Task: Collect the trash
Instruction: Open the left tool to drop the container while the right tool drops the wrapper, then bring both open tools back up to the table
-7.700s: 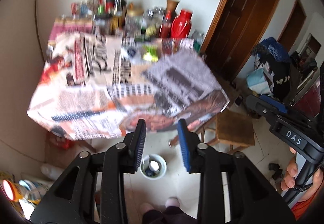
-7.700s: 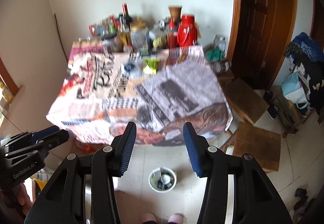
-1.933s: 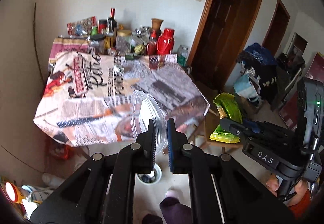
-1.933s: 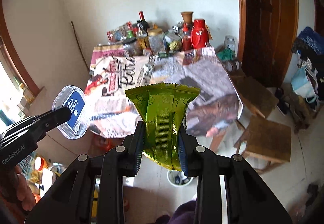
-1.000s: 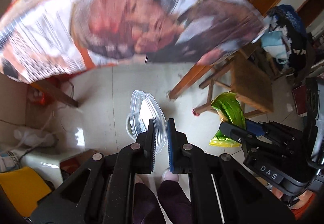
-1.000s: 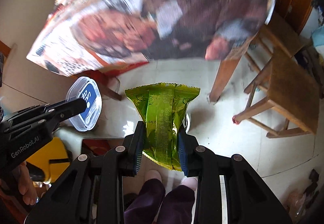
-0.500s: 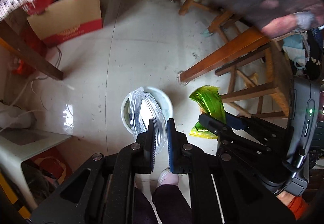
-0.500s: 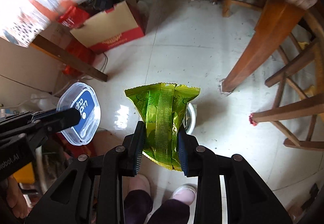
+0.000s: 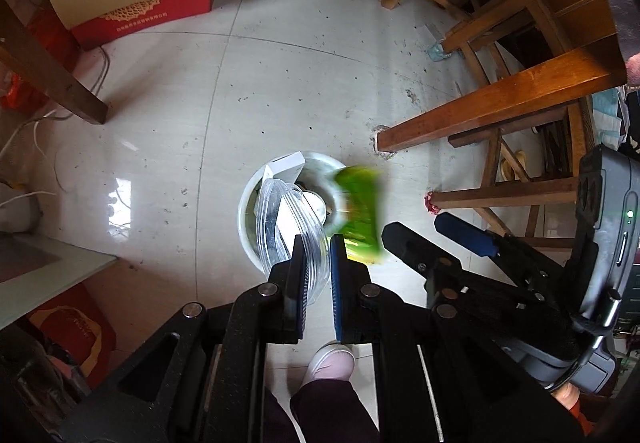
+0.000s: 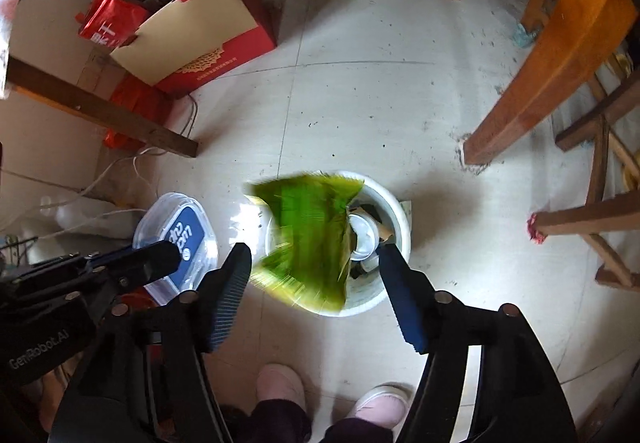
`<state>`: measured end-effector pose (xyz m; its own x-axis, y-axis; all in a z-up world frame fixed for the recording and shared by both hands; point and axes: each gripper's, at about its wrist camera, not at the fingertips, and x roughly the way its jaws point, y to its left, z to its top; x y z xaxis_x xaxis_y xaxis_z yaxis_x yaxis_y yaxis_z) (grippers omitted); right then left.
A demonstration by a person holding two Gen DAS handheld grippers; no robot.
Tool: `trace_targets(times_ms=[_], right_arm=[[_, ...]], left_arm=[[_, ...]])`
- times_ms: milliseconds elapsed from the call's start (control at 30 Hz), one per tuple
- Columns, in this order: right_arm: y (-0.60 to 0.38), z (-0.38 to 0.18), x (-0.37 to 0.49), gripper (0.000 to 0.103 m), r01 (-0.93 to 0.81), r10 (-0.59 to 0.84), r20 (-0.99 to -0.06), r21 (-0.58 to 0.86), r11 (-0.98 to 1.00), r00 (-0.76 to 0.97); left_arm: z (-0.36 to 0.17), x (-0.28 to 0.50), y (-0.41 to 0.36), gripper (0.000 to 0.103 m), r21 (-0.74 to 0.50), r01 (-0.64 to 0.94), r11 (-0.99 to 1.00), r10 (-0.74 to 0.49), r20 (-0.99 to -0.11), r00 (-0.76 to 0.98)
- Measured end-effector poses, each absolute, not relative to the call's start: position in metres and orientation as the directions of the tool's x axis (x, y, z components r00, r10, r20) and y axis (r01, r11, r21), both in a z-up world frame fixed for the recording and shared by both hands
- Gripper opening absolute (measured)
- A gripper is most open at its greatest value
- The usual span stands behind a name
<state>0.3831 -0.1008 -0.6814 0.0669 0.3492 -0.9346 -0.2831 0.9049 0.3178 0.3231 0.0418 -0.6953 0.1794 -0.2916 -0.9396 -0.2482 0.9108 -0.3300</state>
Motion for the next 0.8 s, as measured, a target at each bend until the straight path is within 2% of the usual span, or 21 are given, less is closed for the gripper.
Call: trace_targets(times_ms=[267,433,633,800], right_arm=[[-0.121,-0.670,0.382,0.063,-0.239,0.317,-0.944,0.289,0.927,0.088],[-0.127,-0.653,0.382,0.063,-0.246,0.301,-0.948,0.267,0.932,0.109],[-0.127,-0.610,0.380,0.063,-0.248,0.311,-0.941,0.273,0.930,0.132],[-0.125,-0.550,0.372,0.063,-0.257,0.328,-0.930,0.281,0.925,0.165]], left_arm=[[-0.703,0.338,0.026,0.009,-0.337,-0.200,0.920,-0.311,-0.938,0.151],[-0.693,0.341,0.021,0.015,-0.298,-0.203,0.933,-0.275,-0.952,0.135],[-0.647,0.331,0.021,0.016,-0.260,-0.171,0.950,-0.235,-0.960,0.153],[-0.580,0.323,0.024,0.016,-0.239,-0.143,0.960,-0.209,-0.958,0.197]])
